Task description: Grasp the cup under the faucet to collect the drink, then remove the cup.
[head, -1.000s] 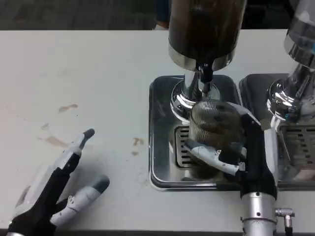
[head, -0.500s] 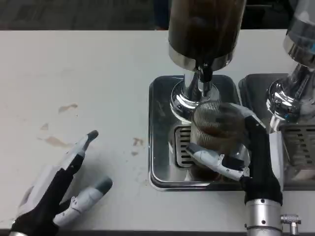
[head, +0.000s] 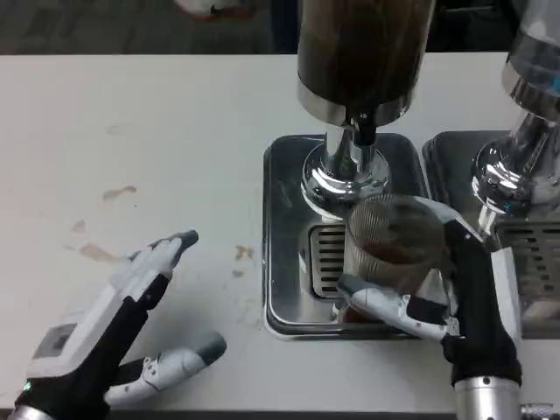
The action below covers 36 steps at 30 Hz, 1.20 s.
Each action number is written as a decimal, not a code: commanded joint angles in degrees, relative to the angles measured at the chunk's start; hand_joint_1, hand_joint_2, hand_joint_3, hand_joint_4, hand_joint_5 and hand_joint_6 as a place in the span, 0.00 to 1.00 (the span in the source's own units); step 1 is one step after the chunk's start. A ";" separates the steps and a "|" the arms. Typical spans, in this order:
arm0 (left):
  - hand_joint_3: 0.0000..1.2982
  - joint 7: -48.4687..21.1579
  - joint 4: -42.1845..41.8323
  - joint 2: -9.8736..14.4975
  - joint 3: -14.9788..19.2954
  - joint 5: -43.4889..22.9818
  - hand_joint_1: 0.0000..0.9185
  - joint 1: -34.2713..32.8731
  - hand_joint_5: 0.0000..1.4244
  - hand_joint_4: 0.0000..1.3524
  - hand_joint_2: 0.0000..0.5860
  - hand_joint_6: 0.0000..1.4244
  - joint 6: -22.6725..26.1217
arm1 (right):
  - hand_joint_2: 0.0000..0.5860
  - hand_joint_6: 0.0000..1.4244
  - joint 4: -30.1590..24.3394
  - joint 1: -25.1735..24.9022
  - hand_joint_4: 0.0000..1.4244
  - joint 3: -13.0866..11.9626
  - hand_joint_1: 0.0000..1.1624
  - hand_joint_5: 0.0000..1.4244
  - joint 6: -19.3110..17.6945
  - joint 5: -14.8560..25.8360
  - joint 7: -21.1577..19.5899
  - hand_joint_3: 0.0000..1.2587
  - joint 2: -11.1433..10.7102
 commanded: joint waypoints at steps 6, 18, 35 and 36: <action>0.00 -1.02 -12.19 5.39 2.39 6.02 0.00 7.47 0.00 0.00 0.23 0.00 6.81 | 0.34 0.92 -8.40 3.50 0.56 0.48 0.92 0.67 -0.16 0.27 2.12 0.64 0.64; 0.00 0.50 -21.08 8.20 3.79 11.79 0.00 15.28 0.00 0.00 0.20 0.00 8.34 | 0.34 0.92 -17.88 9.68 0.57 1.22 0.92 0.68 1.12 -0.50 7.63 0.64 -1.87; 0.00 9.00 -27.08 2.76 3.84 17.76 0.00 24.48 0.00 0.00 0.20 0.00 10.10 | 0.33 0.93 -28.22 17.56 0.58 2.33 0.92 0.68 1.40 1.28 14.21 0.64 -3.78; 0.00 9.01 -27.19 2.81 3.91 17.74 0.00 24.82 0.00 0.00 0.20 0.00 10.13 | 0.33 0.93 -28.51 17.72 0.58 2.31 0.92 0.68 1.31 1.29 14.46 0.64 -3.90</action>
